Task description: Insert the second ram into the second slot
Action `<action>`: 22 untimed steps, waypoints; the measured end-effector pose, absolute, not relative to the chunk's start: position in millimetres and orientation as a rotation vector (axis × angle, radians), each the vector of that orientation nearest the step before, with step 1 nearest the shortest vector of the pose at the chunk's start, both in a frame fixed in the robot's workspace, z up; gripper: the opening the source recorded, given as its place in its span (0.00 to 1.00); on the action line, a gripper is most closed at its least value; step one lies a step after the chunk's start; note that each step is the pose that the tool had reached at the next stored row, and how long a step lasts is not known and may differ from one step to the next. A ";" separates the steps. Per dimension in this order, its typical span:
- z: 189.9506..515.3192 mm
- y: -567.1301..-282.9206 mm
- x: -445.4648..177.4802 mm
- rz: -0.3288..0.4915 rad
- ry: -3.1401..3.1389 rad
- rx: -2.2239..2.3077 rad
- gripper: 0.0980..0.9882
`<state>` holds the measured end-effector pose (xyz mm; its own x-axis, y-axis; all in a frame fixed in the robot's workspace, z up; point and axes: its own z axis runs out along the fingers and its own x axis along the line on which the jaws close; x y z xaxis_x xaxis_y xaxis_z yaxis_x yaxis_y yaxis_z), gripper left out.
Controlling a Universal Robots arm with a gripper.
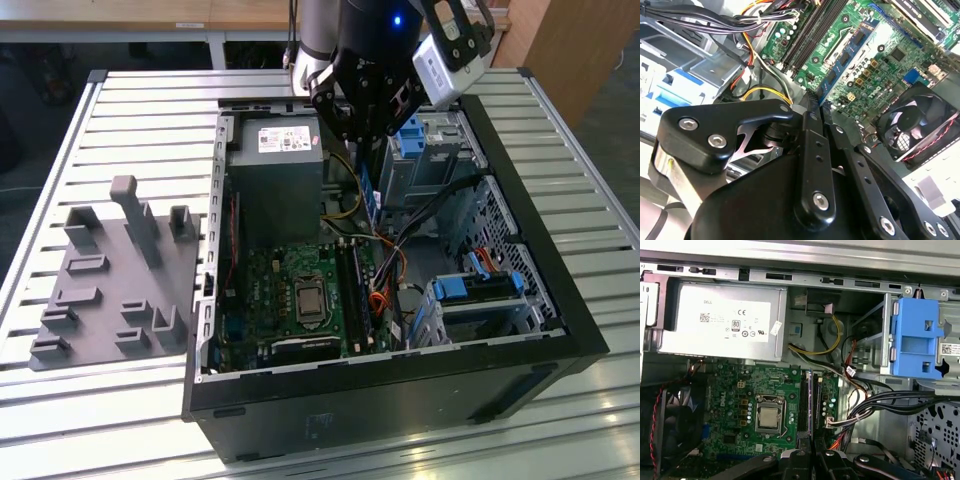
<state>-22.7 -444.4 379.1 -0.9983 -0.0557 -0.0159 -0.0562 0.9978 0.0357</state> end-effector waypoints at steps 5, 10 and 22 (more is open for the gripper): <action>378.1 -444.4 -22.8 0.057 3.125 -0.087 0.04; 377.3 -444.4 -22.8 0.057 3.125 -0.087 0.04; 375.8 -444.4 -22.8 0.054 3.125 -0.034 0.04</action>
